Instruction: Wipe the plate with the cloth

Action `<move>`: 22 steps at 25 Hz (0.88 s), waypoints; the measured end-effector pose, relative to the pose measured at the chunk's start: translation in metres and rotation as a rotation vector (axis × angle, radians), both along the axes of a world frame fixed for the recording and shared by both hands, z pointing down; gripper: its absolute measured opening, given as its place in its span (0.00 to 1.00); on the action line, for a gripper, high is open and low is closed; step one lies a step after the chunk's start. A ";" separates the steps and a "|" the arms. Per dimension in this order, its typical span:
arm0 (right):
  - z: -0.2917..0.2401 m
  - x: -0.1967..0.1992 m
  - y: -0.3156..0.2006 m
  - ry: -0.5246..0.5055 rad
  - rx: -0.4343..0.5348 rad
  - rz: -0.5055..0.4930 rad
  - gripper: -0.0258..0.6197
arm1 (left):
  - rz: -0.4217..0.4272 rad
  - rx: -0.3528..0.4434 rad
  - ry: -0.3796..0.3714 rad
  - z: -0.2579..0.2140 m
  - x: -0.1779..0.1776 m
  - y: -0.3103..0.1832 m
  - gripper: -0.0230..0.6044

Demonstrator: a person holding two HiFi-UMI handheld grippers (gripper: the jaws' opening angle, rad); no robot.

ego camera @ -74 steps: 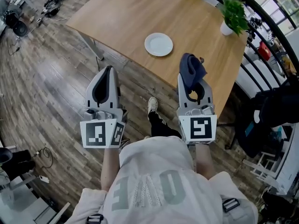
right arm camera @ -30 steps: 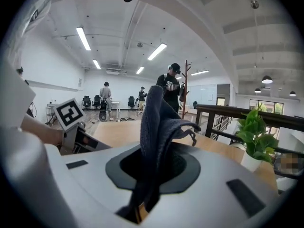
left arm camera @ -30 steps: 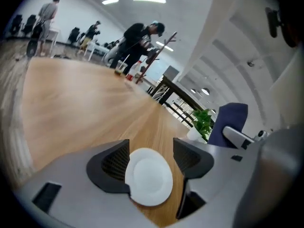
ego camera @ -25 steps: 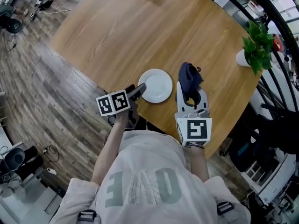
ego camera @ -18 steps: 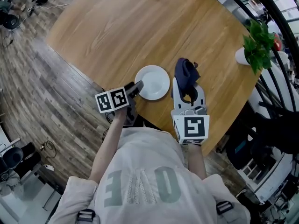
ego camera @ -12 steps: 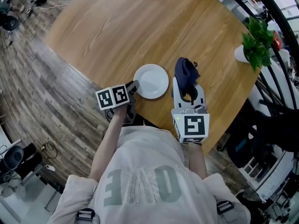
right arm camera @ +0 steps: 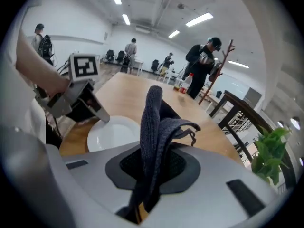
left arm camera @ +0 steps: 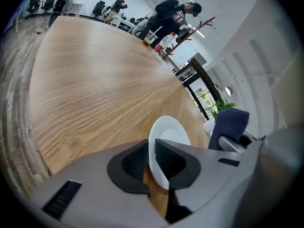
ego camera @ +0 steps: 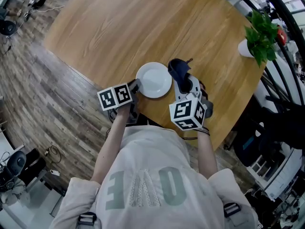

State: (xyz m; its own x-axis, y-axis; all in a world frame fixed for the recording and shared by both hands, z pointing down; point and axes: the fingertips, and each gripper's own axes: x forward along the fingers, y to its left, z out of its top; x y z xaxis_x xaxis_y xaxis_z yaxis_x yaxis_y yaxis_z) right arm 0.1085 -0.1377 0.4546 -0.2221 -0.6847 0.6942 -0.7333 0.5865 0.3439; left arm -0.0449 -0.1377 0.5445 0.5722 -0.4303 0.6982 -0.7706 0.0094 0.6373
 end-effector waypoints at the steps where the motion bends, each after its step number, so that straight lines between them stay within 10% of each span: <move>1: 0.013 -0.001 0.000 0.033 -0.040 -0.029 0.13 | -0.001 0.002 0.001 0.000 0.000 -0.001 0.11; 22: 0.080 -0.039 0.053 0.343 -0.272 -0.421 0.13 | -0.057 0.029 0.029 0.000 -0.001 0.000 0.11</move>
State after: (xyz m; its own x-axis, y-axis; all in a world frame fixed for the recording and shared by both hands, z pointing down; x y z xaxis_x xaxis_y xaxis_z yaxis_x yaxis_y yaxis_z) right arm 0.0695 -0.0852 0.5344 -0.1681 -0.3741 0.9120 -0.2928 0.9024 0.3161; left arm -0.0455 -0.1377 0.5444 0.5660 -0.4827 0.6683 -0.7506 0.0336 0.6599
